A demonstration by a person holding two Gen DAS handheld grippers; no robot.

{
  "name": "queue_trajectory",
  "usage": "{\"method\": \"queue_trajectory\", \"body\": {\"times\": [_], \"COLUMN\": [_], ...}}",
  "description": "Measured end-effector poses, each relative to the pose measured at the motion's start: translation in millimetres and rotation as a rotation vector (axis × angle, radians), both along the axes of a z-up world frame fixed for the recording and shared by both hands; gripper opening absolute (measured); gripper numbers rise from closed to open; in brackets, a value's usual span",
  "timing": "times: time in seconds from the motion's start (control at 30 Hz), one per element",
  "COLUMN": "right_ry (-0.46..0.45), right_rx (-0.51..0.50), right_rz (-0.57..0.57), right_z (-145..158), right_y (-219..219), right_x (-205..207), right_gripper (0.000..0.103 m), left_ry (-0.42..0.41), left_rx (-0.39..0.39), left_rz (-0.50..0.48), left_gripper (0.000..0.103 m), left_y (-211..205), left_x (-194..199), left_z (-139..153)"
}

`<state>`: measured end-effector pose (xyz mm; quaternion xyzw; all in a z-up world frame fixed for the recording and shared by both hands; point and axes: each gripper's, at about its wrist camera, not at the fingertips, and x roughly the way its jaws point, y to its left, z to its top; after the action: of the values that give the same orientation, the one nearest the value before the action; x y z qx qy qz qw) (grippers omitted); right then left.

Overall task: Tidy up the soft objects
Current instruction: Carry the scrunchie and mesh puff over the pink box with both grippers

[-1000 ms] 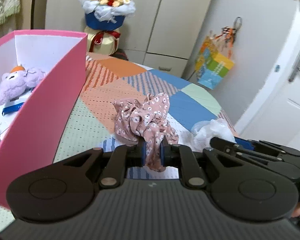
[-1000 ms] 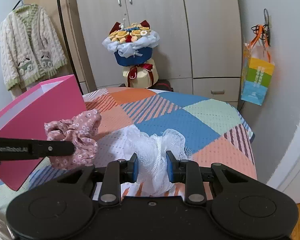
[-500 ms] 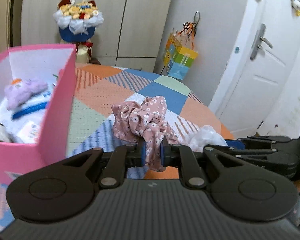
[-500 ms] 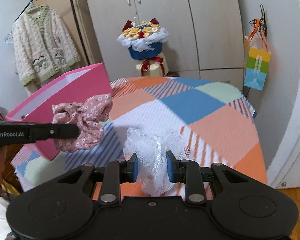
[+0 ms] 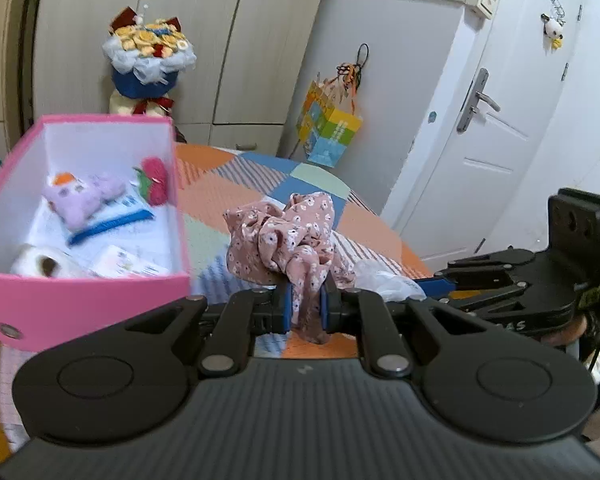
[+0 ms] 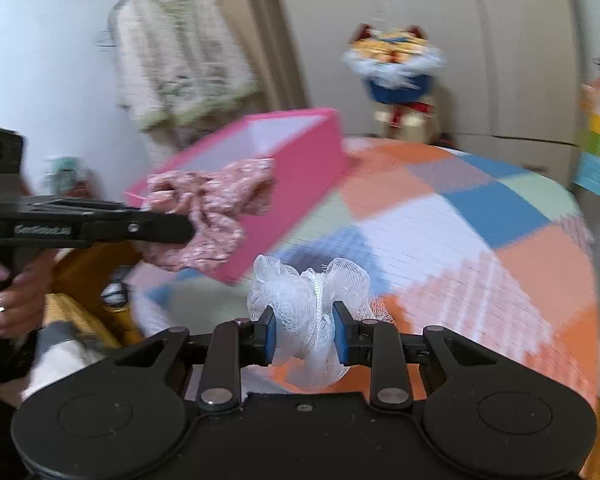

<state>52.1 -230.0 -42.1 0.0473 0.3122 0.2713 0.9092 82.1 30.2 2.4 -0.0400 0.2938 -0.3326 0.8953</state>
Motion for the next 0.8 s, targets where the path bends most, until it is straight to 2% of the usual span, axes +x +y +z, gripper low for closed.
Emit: {"method": "queue_trajectory", "body": {"times": [0.1,0.23,0.4,0.5,0.6,0.73,0.8], "right_ry": [-0.020,-0.084,-0.147,-0.180,-0.216,-0.226,-0.235], "right_rx": [0.031,0.036,0.015,-0.032,-0.080,-0.115,-0.164], "right_rz": [0.080,0.153,0.207,0.189,0.154,0.119,0.096], "right_z": [18.9,43.4,63.3,66.5,65.8,65.8,61.1], "right_y": [15.6,39.3,73.1,95.2,111.7,128.8,139.9], "right_x": [6.4,16.4,37.2,56.5,76.8,109.1,125.3], "right_gripper": [0.033,0.033,0.033,0.033,0.033,0.033,0.033], "left_ry": [-0.041,-0.095,-0.091,-0.086,-0.104,-0.072,-0.052], "left_rx": [0.036,0.044,0.034,0.055,0.112,0.148,0.166], "left_rz": [0.038,0.107,0.200,0.264,0.331,0.360,0.370], "left_gripper": [0.012,0.012,0.012,0.012,0.012,0.012,0.012], "left_y": [15.7,37.5,62.9,73.0,77.0,82.1,81.7], "left_x": [-3.7,-6.2,10.9,30.4,50.8,83.9,101.9], "left_z": [18.5,35.6,41.8,40.2,35.0,24.5,18.1]}}
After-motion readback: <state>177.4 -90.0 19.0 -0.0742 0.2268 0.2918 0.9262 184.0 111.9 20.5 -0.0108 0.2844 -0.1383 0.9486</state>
